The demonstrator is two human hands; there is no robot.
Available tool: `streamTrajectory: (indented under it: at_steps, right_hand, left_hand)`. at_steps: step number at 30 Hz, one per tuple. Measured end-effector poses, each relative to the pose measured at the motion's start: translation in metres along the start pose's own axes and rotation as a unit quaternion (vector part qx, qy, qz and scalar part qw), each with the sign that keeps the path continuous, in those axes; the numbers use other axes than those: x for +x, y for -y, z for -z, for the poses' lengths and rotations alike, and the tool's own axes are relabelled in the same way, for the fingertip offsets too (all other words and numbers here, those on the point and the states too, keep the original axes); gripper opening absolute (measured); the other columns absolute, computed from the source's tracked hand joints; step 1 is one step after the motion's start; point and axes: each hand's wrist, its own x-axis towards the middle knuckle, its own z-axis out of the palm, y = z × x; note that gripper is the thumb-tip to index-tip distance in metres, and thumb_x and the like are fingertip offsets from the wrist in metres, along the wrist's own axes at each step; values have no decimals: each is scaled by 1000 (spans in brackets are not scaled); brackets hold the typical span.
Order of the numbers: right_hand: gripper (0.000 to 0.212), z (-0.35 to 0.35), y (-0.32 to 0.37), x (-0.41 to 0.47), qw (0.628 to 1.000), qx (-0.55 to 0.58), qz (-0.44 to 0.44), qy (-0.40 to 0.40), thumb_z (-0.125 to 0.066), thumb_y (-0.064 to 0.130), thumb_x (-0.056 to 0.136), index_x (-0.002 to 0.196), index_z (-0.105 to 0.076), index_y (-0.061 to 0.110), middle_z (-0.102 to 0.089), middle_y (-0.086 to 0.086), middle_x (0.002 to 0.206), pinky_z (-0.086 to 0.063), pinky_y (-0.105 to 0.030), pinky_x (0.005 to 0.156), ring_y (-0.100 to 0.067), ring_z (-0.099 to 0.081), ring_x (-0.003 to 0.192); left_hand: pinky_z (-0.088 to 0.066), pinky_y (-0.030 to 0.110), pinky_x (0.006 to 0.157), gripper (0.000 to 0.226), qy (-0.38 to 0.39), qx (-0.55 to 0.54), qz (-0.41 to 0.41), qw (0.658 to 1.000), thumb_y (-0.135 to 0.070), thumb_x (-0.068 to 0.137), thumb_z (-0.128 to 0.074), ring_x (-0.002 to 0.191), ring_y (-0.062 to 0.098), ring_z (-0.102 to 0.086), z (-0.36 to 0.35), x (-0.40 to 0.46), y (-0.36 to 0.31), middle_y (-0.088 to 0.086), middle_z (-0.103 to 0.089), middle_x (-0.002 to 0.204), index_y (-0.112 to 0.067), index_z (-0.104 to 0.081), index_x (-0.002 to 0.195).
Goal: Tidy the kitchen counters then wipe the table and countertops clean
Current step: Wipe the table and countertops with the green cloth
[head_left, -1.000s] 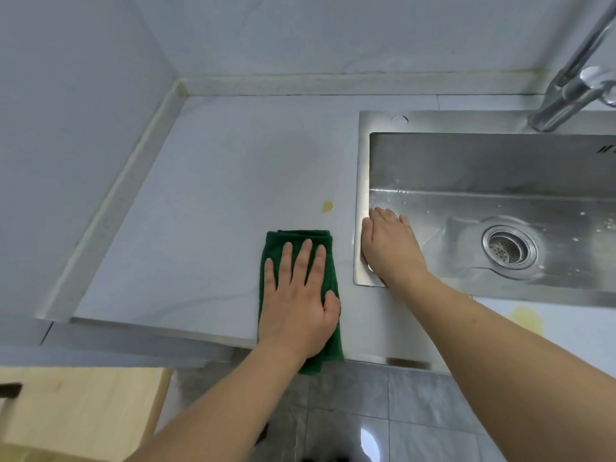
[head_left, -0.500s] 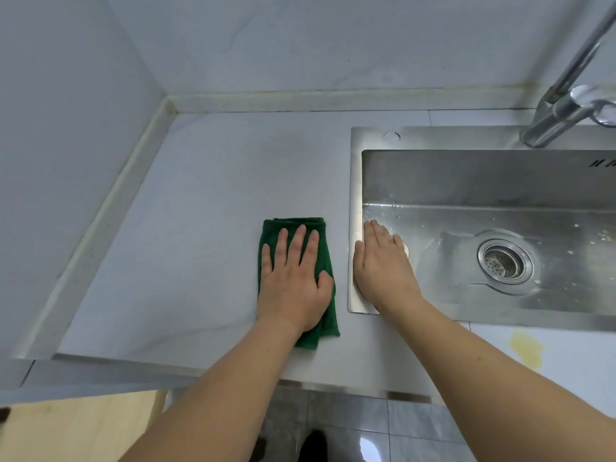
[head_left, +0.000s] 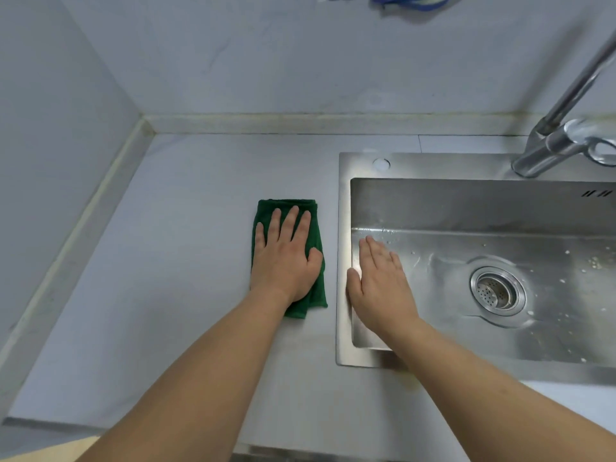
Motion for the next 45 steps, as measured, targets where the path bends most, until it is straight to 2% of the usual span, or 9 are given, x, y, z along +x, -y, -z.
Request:
streamTrajectory:
  at_steps: [2, 6, 12, 18, 28, 30, 33, 39, 45]
  right_hand:
    - [63, 10, -7, 21, 1000, -27, -7, -10, -12, 37, 99, 154, -7, 7, -4, -8, 162, 4, -35, 121, -19, 0, 149]
    - [66, 26, -13, 67, 998, -59, -19, 7, -20, 42, 102, 154, 0, 8, 4, -9, 162, 5, -37, 121, -21, 5, 149]
    - [66, 52, -13, 132, 996, -89, 10, 4, -20, 45, 101, 154, -1, 10, 7, -7, 162, 7, -38, 120, -21, 11, 148]
    - [72, 65, -19, 174, 993, -106, -45, 41, -18, 51, 100, 154, -1, 5, 8, -14, 161, 3, -41, 121, -27, 9, 149]
    - [63, 53, -31, 182, 995, -96, -4, 7, -21, 38, 102, 153, -11, 2, -5, -16, 161, 1, -38, 121, -26, 0, 149]
    - [58, 51, -34, 182, 996, -92, 4, -1, -16, 32, 102, 153, -11, 3, -5, -15, 161, 2, -37, 121, -26, -1, 149]
    - [68, 49, -34, 181, 995, -98, 9, -20, -4, 30, 91, 153, -12, 3, -7, -15, 161, 2, -38, 120, -27, -3, 149]
    - [56, 51, -34, 181, 995, -104, 9, -9, -20, 22, 103, 153, -5, 3, -2, -15, 161, 4, -38, 120, -26, 1, 149]
    - [56, 49, -36, 181, 994, -105, 15, -12, -19, 23, 103, 153, -4, 3, -1, -14, 161, 6, -37, 120, -26, 2, 149]
  left_hand:
    - [3, 49, 122, 69, 0, -2, -1, 1000, -44, 94, -23, 151, 21, 9, 1, 12, 1, -4, 3, 165, -27, 0, 157]
    - [4, 49, 122, 69, -7, -4, 0, 1000, -44, 94, -23, 151, 21, 9, 2, 39, 4, -4, 3, 165, -27, 0, 157]
    - [4, 49, 122, 69, -15, -7, 5, 1000, -44, 95, -24, 151, 21, 10, 4, 83, 7, -4, 4, 165, -27, 0, 157]
    - [4, 49, 122, 69, -24, -5, 4, 1000, -45, 95, -25, 151, 21, 7, 8, 128, 9, -3, 1, 165, -27, -2, 157]
    - [3, 48, 122, 67, -28, -6, 11, 1000, -43, 96, -27, 151, 22, 4, 17, 196, 13, -3, -2, 165, -27, -6, 157]
    - [2, 48, 122, 66, -27, -8, 13, 1000, -42, 96, -28, 151, 22, 3, 18, 203, 13, -3, -4, 165, -27, -8, 157]
    - [3, 48, 122, 65, -25, -8, 11, 1000, -40, 97, -29, 151, 22, 3, 19, 204, 10, -3, -4, 164, -27, -8, 157]
    - [4, 49, 121, 66, 2, 1, 13, 1000, -36, 97, -28, 150, 23, 5, 21, 201, 0, -3, 0, 165, -26, -3, 157]
    - [4, 50, 121, 65, 1, 3, -20, 1000, -36, 98, -26, 151, 25, 6, 16, 205, -28, -3, 0, 165, -25, -4, 157]
